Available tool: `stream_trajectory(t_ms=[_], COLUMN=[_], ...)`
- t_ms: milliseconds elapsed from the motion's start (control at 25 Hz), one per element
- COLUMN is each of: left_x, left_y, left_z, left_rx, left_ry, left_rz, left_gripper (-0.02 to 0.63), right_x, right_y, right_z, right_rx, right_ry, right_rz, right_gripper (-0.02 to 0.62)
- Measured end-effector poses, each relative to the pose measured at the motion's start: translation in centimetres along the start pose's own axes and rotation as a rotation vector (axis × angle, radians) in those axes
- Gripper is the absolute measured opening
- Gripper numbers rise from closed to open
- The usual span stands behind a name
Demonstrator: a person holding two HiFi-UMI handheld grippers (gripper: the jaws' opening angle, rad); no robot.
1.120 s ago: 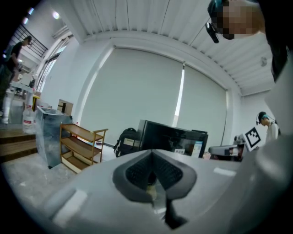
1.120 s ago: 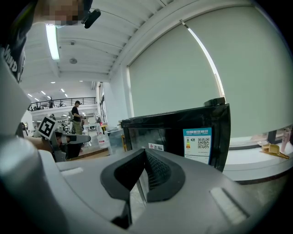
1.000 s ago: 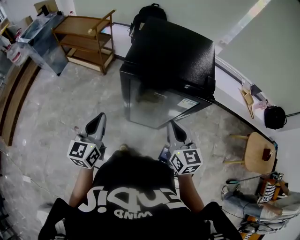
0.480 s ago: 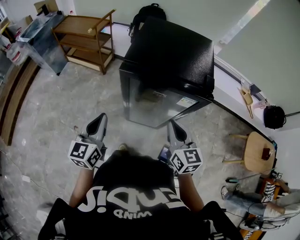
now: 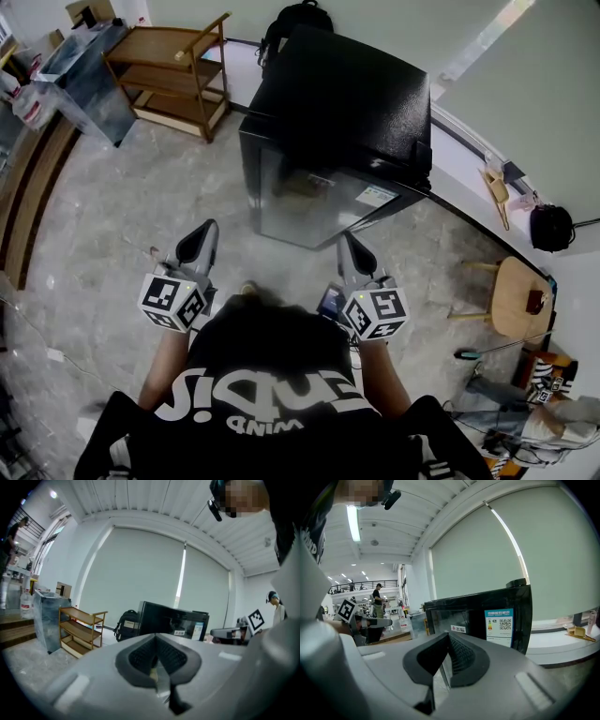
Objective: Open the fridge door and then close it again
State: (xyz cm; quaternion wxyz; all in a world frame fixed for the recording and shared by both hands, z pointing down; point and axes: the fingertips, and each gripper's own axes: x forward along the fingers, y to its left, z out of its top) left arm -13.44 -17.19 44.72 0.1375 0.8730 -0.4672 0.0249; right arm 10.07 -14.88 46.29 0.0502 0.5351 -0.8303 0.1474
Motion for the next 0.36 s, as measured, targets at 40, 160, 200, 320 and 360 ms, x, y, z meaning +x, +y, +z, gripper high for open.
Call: stream_trajectory(t_ms=[40, 160, 200, 320, 360], left_x=[0.02, 0.08, 0.1, 0.11, 0.11], left_y=[-0.07, -0.22, -0.27, -0.41, -0.45], left_z=[0.0, -0.06, -0.08, -0.25, -0.33], left_rx=[0.002, 0.003, 0.002, -0.003, -0.005], left_ry=[0.002, 0.008, 0.01, 0.015, 0.018], left_rz=[-0.002, -0.004, -0.005, -0.006, -0.007], left_gripper=[0.0, 0.0, 0.0, 0.0, 0.0], right_x=[0.0, -0.05, -0.08, -0.13, -0.14], right_y=[0.03, -0.05, -0.15, -0.47, -0.57], right_z=[-0.01, 0.05, 0.09, 0.18, 0.21], right_rx=[-0.001, -0.003, -0.002, -0.002, -0.003], right_ry=[-0.001, -0.001, -0.001, -0.002, -0.003], right_rz=[0.001, 0.001, -0.001, -0.003, -0.004], right_gripper=[-0.003, -0.002, -0.002, -0.003, -0.003])
